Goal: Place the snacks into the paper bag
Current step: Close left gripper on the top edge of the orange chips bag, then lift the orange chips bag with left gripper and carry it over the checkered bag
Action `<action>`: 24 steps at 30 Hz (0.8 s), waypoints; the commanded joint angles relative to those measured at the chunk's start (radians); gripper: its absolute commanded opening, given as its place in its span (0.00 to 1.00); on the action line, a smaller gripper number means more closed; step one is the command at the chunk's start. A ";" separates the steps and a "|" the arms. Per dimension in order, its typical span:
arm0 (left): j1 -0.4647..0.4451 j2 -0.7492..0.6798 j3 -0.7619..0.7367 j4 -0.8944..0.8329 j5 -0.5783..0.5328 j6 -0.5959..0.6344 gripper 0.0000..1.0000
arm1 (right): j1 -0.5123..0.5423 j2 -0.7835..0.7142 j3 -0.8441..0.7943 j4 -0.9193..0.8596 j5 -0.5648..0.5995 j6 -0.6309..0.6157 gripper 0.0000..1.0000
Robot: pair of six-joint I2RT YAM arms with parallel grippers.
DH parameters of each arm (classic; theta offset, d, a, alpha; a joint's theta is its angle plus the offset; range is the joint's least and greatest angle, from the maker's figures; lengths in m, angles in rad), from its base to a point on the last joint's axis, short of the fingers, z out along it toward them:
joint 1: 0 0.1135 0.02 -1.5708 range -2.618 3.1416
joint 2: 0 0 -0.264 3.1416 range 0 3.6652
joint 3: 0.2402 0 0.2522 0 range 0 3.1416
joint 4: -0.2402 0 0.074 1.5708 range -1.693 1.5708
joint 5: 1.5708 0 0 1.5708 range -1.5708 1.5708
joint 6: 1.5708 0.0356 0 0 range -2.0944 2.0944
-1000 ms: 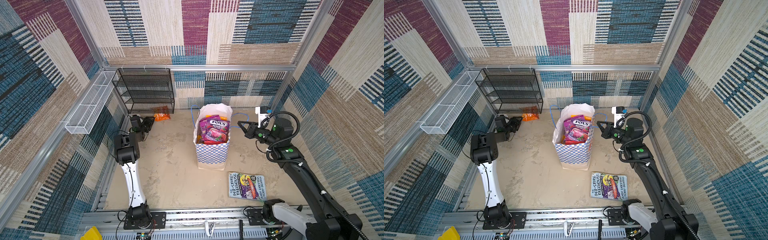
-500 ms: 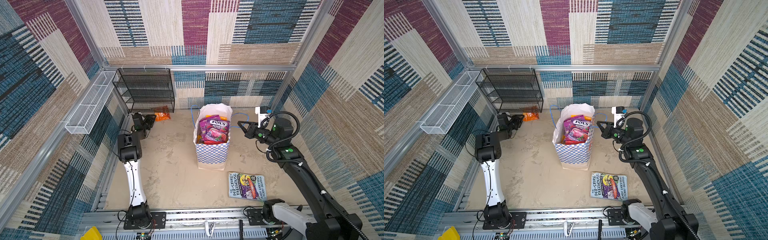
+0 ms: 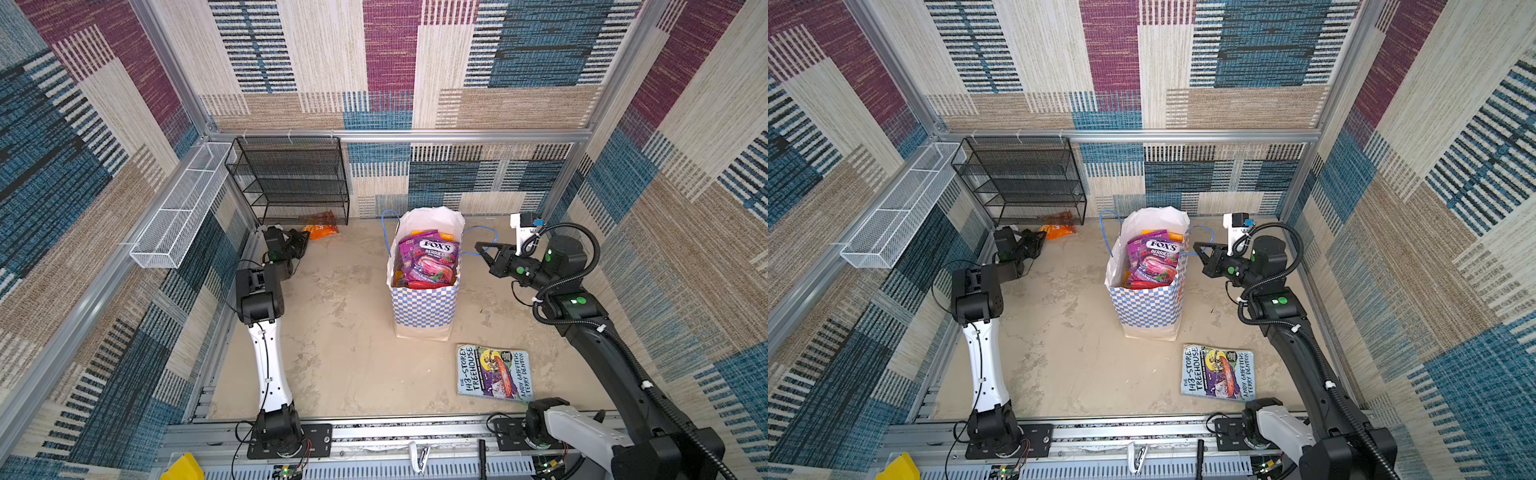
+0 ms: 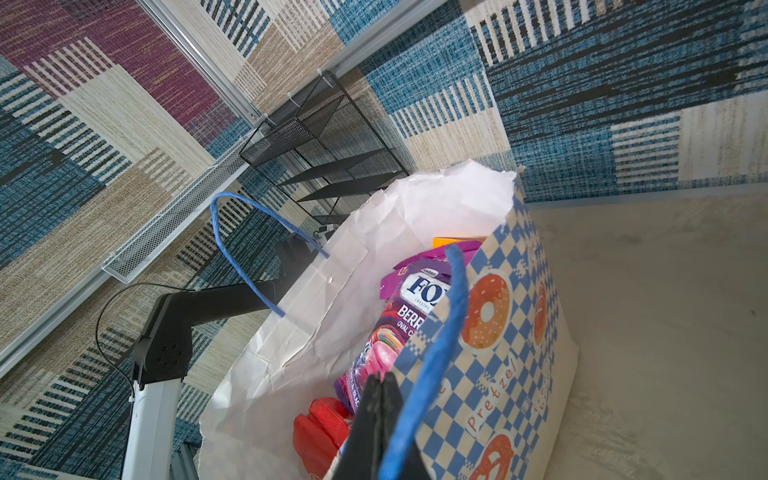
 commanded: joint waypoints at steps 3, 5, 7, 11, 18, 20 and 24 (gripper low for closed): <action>-0.003 -0.056 -0.114 0.019 -0.001 -0.048 0.00 | 0.000 -0.006 0.004 0.026 -0.016 0.002 0.00; 0.000 -0.106 -0.198 0.077 0.004 -0.074 0.00 | 0.001 -0.006 0.004 0.027 -0.013 0.001 0.00; 0.003 -0.157 -0.290 0.133 0.002 -0.103 0.00 | -0.001 -0.002 0.005 0.027 -0.020 0.004 0.00; 0.008 -0.265 -0.480 0.195 -0.007 -0.103 0.00 | 0.001 -0.005 0.006 0.033 -0.037 0.011 0.00; 0.020 -0.481 -0.864 0.417 -0.081 -0.168 0.00 | 0.000 -0.001 0.027 0.029 -0.028 0.019 0.00; 0.020 -0.572 -0.963 0.428 -0.086 -0.167 0.00 | 0.000 0.012 0.042 0.029 -0.028 0.025 0.00; 0.020 -0.790 -1.124 0.424 -0.077 -0.172 0.00 | 0.000 0.038 0.092 0.026 -0.024 0.045 0.00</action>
